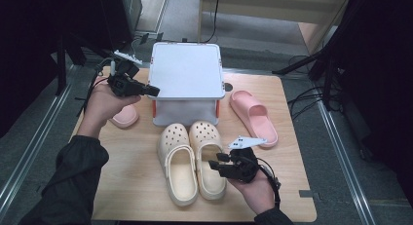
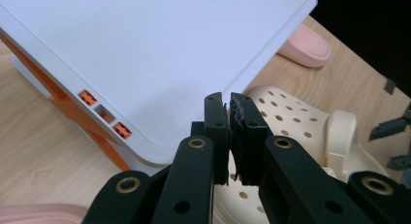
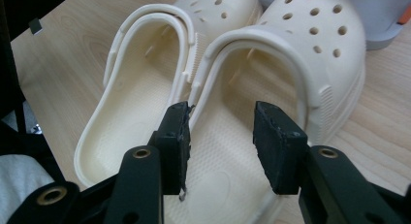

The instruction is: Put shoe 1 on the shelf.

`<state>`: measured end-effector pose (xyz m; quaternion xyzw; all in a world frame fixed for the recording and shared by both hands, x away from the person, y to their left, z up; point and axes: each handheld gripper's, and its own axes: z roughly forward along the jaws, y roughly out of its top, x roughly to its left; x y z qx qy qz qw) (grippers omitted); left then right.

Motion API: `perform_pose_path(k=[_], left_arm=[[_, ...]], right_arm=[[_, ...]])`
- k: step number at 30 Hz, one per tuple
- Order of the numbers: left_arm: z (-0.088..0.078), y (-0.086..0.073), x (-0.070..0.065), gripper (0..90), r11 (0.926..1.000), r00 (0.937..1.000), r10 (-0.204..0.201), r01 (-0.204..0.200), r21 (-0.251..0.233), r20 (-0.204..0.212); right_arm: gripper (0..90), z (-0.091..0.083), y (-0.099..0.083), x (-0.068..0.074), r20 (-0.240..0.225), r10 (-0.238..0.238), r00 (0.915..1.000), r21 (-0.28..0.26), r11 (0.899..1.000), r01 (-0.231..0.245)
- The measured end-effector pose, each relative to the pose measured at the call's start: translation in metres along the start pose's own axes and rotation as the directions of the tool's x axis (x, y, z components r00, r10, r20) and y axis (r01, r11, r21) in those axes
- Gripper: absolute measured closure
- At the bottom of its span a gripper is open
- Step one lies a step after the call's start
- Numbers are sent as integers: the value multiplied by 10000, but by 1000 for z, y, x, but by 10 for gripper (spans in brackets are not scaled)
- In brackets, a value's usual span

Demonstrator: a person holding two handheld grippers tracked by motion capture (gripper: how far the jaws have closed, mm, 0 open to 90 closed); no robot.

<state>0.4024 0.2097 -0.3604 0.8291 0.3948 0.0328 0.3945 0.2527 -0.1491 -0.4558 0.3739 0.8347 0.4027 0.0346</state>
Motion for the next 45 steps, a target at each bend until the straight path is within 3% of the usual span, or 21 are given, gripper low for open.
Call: perform_pose_path(k=[9,26,33,38,45], left_arm=[[13,1,11,860,9997,9988,115,-105,208,-484],[13,-2,13,875,9999,9992,163,-164,-7,-353],[14,-2,12,875,9998,9991,179,-180,-37,-392],[14,-3,12,876,9998,9989,172,-175,-53,-427],[14,-3,11,877,9998,9989,160,-164,-81,-451]], right_arm=[[504,13,-4,7,-179,402,9990,2,9992,-402],[361,56,6,20,344,1002,9944,-367,9944,-990],[364,71,9,24,459,1029,9936,-102,9947,-1026],[378,84,14,27,1091,853,9904,-59,9964,-851],[534,91,14,27,1536,1061,9824,70,9941,-1085]])
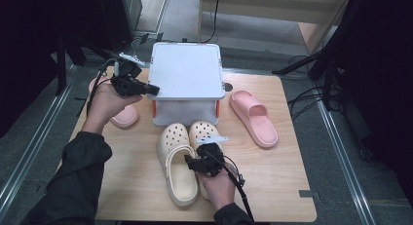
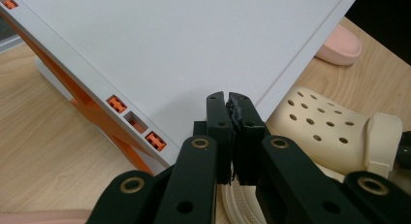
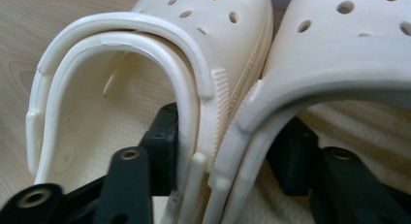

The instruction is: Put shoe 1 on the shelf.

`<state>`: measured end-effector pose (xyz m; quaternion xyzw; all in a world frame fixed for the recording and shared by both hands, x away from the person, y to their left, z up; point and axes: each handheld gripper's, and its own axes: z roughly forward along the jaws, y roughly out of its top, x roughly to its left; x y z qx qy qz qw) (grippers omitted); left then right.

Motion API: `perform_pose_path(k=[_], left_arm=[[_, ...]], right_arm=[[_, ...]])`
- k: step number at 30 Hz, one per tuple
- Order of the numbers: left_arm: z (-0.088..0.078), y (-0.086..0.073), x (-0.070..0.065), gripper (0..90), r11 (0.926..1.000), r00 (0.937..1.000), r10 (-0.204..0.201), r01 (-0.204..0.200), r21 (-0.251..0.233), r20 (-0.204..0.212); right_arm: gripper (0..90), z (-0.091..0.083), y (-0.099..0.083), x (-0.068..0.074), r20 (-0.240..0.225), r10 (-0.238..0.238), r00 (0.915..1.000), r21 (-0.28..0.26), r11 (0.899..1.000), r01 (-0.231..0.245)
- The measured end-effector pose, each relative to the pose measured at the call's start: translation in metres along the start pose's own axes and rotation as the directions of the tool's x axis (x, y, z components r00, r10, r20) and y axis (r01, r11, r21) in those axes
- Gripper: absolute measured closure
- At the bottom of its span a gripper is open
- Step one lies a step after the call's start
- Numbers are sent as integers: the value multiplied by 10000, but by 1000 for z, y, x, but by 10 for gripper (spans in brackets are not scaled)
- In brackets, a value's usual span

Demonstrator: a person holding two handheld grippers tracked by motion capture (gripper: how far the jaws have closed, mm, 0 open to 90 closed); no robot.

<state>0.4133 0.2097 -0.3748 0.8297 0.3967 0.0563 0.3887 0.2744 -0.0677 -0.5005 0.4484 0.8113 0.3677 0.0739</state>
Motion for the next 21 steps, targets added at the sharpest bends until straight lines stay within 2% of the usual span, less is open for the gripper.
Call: perform_pose_path(k=[2,3,5,7,12,15,18,21], left_arm=[[0,0,0,878,10000,10000,48,-48,8,-14],[0,0,0,877,10000,10000,69,-69,8,-37],[1,0,-1,875,9998,9998,180,-180,-24,-70],[1,0,-2,875,9999,9998,172,-172,-12,-92],[1,0,-1,875,9999,9999,137,-137,-12,-69],[0,0,-1,875,10000,10000,78,-78,-4,-51],[0,0,0,875,10000,10000,50,-50,-18,-27],[0,0,-1,880,10000,10000,-12,12,-15,-30]], right_arm=[[573,-1,0,0,86,31,10000,18,10000,-31],[616,-3,0,0,261,33,9997,3,10000,-33],[645,-6,-1,0,570,-19,9984,-97,9999,25],[663,-8,-1,-4,553,131,9984,-145,9998,-123],[667,-18,2,-14,14,226,9997,-95,9997,-226],[668,-30,8,-16,-561,248,9981,-254,9993,-262],[668,-40,18,-14,-757,-261,9968,-312,9992,238],[668,-46,28,-13,-729,-690,9949,-358,9971,665]])
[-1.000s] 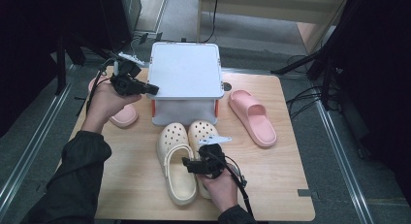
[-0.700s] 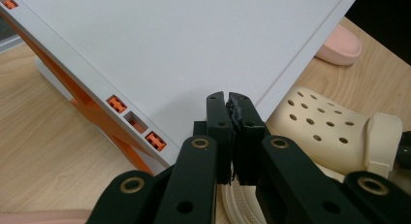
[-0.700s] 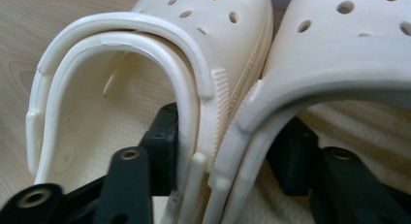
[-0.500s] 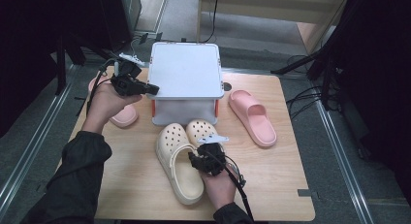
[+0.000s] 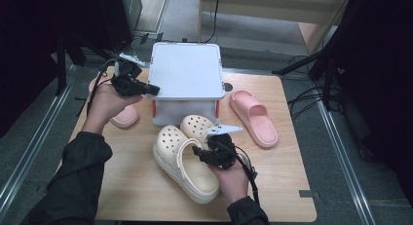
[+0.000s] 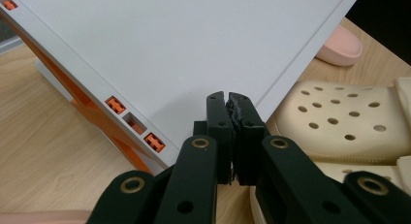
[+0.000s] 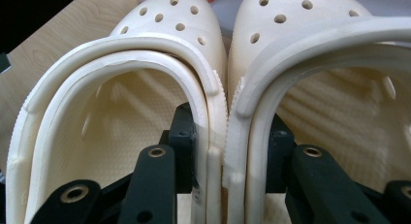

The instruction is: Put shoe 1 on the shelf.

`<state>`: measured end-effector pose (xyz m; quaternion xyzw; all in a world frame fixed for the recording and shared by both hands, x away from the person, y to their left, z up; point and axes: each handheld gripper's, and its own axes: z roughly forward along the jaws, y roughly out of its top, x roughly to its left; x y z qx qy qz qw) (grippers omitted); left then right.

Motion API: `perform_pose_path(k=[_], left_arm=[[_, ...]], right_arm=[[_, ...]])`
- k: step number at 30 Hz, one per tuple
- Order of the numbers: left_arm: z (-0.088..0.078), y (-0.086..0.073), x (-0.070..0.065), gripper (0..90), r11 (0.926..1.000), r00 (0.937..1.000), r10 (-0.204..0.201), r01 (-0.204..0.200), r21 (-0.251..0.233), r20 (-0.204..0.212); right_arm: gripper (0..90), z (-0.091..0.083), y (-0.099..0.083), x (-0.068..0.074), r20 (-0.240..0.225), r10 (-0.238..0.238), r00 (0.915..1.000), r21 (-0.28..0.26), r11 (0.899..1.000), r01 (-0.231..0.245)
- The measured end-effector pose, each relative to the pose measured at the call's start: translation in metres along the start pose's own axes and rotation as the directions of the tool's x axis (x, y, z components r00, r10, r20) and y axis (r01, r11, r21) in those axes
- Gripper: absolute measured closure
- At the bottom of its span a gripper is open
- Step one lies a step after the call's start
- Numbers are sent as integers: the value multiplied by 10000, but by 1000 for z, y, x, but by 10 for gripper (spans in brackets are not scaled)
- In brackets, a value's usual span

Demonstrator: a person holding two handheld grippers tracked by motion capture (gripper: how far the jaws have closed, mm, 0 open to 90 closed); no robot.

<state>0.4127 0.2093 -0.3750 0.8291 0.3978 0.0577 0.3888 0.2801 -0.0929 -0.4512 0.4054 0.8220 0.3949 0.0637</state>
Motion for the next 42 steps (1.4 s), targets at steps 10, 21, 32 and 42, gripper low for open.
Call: perform_pose_path(k=[10,21,32,42], left_arm=[[-1,-1,2,890,10000,10000,-57,57,5,68],[-1,-1,2,892,10000,10000,-58,58,10,81],[-1,0,1,892,10000,10000,-28,28,55,-22],[-2,-1,2,892,10000,10000,-64,64,63,-14]], right_arm=[[667,10,31,-15,-156,-476,9987,-52,9989,476],[667,44,60,-38,125,-84,9999,-193,9998,87],[666,76,69,-52,697,505,9963,-496,9977,-471],[666,89,77,-52,1329,574,9895,-616,9969,-495]])
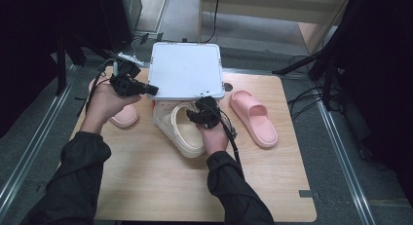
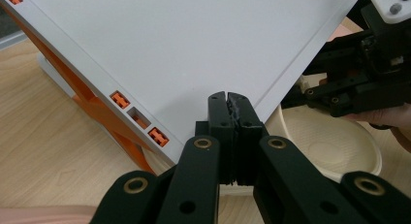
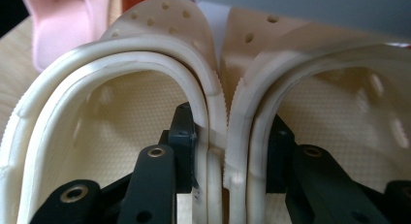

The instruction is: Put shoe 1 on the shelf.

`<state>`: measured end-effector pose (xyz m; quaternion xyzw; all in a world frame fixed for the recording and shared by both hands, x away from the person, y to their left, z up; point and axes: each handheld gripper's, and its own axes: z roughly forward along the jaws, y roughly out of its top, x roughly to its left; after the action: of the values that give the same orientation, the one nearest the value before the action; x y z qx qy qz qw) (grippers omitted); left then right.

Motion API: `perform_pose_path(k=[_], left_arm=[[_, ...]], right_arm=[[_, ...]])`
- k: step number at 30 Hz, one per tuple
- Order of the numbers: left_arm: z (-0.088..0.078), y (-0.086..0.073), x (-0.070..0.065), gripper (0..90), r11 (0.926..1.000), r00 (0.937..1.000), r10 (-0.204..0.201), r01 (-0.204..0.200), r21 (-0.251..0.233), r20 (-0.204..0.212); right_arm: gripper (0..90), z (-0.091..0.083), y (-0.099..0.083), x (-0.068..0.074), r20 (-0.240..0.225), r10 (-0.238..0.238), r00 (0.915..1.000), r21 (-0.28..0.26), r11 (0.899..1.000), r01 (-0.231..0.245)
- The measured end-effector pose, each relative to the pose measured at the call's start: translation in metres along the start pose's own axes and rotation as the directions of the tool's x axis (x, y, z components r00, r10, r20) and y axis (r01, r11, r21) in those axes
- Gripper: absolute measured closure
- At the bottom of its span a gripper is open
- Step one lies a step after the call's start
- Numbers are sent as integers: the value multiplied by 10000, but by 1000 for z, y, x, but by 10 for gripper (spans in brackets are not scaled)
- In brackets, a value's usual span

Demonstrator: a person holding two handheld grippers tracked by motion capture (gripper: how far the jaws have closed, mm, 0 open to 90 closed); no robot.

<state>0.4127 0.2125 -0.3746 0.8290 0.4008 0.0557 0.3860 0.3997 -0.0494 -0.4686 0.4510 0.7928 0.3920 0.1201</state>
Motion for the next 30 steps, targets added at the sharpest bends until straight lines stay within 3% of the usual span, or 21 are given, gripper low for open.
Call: perform_pose_path(k=[9,12,19,22,30], left_arm=[[-1,0,0,892,10000,10000,-16,16,13,39],[0,-1,0,892,10000,10000,-44,44,-23,26],[-1,-1,1,892,10000,10000,-63,63,-23,67],[-1,-1,1,891,10000,9999,-84,84,-13,77],[-1,-1,1,891,9999,9999,-104,104,-42,68]], right_arm=[[665,11,0,7,683,-112,9976,189,9998,99],[663,15,0,11,855,-10,9963,22,10000,9],[646,18,-4,6,564,242,9981,67,9997,-246],[631,14,-7,0,130,575,9983,-84,9983,-574],[605,-10,-9,-3,-258,697,9972,-497,9962,-709]])
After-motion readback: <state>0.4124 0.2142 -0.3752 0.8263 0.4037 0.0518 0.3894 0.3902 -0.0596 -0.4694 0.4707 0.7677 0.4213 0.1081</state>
